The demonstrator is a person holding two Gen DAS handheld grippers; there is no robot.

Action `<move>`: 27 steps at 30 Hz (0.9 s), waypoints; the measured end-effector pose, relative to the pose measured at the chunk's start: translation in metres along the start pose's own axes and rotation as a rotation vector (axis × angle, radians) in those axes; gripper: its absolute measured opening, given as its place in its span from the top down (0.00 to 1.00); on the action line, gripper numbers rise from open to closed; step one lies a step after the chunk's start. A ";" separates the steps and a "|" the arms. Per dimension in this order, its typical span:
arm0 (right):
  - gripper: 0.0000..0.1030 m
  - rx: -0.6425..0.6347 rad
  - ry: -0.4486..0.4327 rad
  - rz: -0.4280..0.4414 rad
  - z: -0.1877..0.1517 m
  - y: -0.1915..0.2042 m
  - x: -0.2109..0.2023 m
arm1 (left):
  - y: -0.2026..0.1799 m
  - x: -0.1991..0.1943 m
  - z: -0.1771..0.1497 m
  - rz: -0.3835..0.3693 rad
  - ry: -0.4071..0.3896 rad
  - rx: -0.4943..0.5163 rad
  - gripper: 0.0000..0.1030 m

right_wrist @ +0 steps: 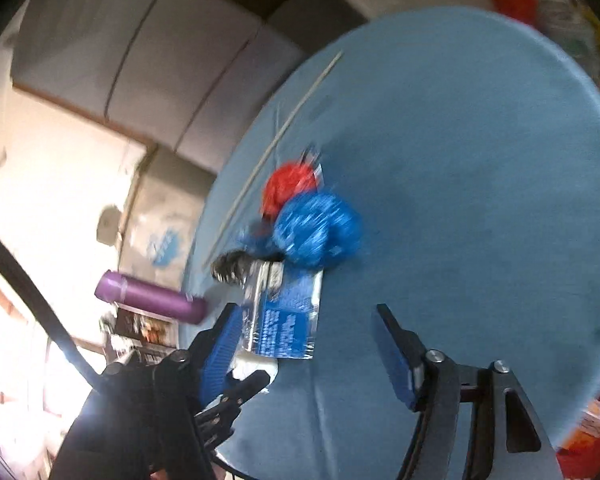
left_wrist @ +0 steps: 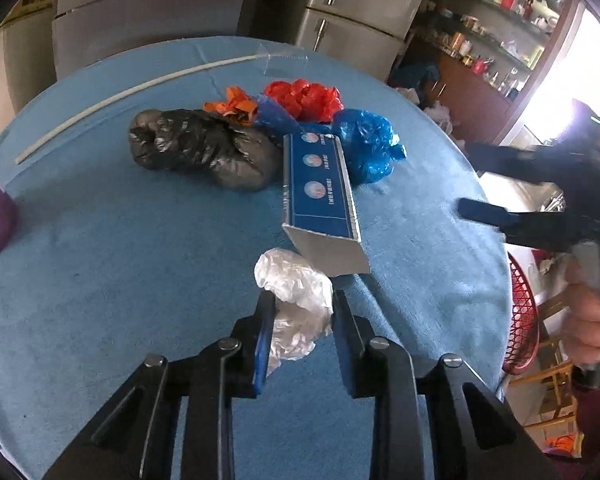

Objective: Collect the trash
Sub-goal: 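Grasp the white tissue with the left gripper while the right gripper grasps the blue blister box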

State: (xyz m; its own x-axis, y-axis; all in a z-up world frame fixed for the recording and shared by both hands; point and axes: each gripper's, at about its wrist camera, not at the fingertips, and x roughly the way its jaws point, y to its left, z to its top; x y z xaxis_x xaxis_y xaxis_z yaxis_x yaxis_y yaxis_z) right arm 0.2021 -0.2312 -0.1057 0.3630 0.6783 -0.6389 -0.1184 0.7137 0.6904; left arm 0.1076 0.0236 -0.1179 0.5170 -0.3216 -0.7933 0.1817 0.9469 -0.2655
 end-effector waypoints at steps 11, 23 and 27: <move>0.27 -0.039 0.074 -0.121 -0.009 0.041 0.083 | 0.027 -0.041 -0.013 0.154 -0.035 -0.019 0.71; 0.70 -0.257 0.052 -0.281 -0.030 0.085 0.092 | 0.026 -0.052 -0.014 0.258 -0.011 -0.015 0.71; 0.68 -0.172 0.113 -0.240 -0.029 0.067 0.081 | 0.029 -0.058 -0.014 0.269 -0.011 -0.034 0.71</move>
State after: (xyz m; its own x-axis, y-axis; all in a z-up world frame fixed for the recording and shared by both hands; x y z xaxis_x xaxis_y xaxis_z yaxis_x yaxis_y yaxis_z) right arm 0.1972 -0.1235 -0.1209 0.2961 0.4951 -0.8168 -0.1998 0.8683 0.4540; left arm 0.0711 0.0698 -0.0877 0.5517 -0.0585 -0.8320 0.0086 0.9979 -0.0644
